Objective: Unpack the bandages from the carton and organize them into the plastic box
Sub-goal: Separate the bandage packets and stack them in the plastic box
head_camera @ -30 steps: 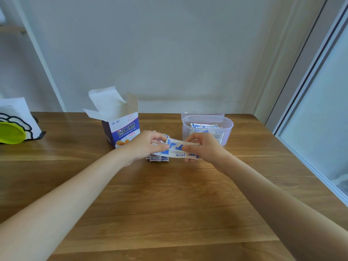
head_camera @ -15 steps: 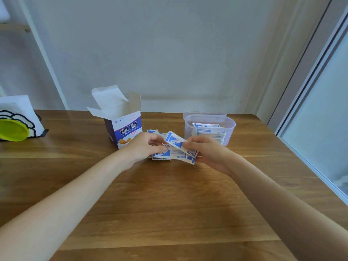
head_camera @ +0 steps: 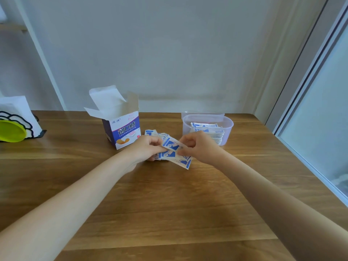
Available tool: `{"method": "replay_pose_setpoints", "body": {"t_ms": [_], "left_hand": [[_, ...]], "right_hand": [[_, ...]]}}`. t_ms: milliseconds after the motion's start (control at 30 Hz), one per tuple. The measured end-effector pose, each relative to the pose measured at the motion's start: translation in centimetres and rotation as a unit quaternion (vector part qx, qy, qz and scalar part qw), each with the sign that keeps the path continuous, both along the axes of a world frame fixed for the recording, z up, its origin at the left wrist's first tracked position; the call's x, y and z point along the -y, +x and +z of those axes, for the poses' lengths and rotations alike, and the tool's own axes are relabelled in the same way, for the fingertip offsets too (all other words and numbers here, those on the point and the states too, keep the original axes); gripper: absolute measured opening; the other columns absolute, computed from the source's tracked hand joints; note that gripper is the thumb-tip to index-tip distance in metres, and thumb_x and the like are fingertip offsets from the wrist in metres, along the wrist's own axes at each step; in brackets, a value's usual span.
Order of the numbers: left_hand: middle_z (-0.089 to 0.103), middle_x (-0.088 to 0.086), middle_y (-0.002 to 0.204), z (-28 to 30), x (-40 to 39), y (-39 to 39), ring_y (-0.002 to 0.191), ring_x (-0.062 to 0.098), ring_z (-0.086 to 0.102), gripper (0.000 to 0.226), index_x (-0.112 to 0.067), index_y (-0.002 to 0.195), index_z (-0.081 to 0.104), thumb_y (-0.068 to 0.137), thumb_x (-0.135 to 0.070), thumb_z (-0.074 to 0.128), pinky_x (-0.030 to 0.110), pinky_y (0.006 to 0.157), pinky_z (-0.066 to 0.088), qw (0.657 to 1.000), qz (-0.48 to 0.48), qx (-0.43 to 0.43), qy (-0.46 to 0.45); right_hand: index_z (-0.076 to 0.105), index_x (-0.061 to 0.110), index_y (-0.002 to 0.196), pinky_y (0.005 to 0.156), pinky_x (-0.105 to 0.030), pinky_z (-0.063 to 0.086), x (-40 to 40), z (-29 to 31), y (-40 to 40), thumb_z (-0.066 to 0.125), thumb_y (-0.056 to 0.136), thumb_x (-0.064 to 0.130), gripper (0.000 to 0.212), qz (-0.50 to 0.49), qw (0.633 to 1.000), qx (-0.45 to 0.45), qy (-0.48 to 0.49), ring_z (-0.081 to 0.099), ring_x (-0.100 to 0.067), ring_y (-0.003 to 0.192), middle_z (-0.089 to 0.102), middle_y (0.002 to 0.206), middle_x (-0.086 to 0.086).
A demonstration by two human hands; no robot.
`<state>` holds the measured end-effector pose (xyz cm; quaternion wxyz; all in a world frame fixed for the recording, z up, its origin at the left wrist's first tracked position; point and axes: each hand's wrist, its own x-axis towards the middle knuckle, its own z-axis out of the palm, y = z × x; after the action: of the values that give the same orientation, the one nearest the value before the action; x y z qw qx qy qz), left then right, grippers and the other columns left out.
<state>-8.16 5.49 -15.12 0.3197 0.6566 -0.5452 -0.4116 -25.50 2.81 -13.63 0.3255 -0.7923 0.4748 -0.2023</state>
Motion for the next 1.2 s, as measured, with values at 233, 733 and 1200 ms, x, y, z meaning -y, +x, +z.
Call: {"method": "replay_pose_setpoints", "body": {"t_ms": [233, 733, 1200], "left_hand": [[0.056, 0.004, 0.07, 0.0, -0.1, 1.0, 0.065, 0.01, 0.049, 0.013, -0.01, 0.094, 0.07, 0.084, -0.017, 0.066, 0.019, 0.054, 0.041, 0.997, 0.041, -0.06, 0.023], [0.066, -0.007, 0.09, 1.1, -0.5, 0.0, 0.084, 0.006, 0.062, 0.012, -0.016, 0.096, 0.064, 0.087, -0.023, 0.063, 0.023, 0.075, 0.05, 0.995, 0.011, 0.054, -0.089], [0.058, 0.01, 0.112, -0.6, 1.7, -0.8, 0.091, 0.019, 0.053, 0.043, -0.007, 0.115, 0.048, 0.087, -0.038, 0.059, 0.024, 0.062, 0.034, 0.906, 0.007, 0.421, -0.037]], "right_hand": [[0.068, 0.008, 0.101, 0.058, -0.012, 0.043, 0.5, -0.1, -0.9, 0.064, 0.086, 0.014, 0.017, -0.022, 0.997, -0.05, -0.06, 0.06, -0.01, 0.077, 0.072, 0.097, -0.006], [0.054, 0.014, 0.101, 0.084, -0.035, 0.054, -0.2, 0.5, 2.6, 0.057, 0.089, 0.008, 0.014, -0.123, 0.961, 0.231, 0.091, 0.064, -0.021, 0.096, 0.066, 0.11, -0.005], [0.048, 0.012, 0.12, 0.083, -0.03, 0.041, 0.5, -3.4, -0.8, 0.039, 0.096, 0.009, 0.026, 0.07, 0.928, -0.266, -0.251, 0.047, -0.023, 0.104, 0.051, 0.115, -0.005]]}}
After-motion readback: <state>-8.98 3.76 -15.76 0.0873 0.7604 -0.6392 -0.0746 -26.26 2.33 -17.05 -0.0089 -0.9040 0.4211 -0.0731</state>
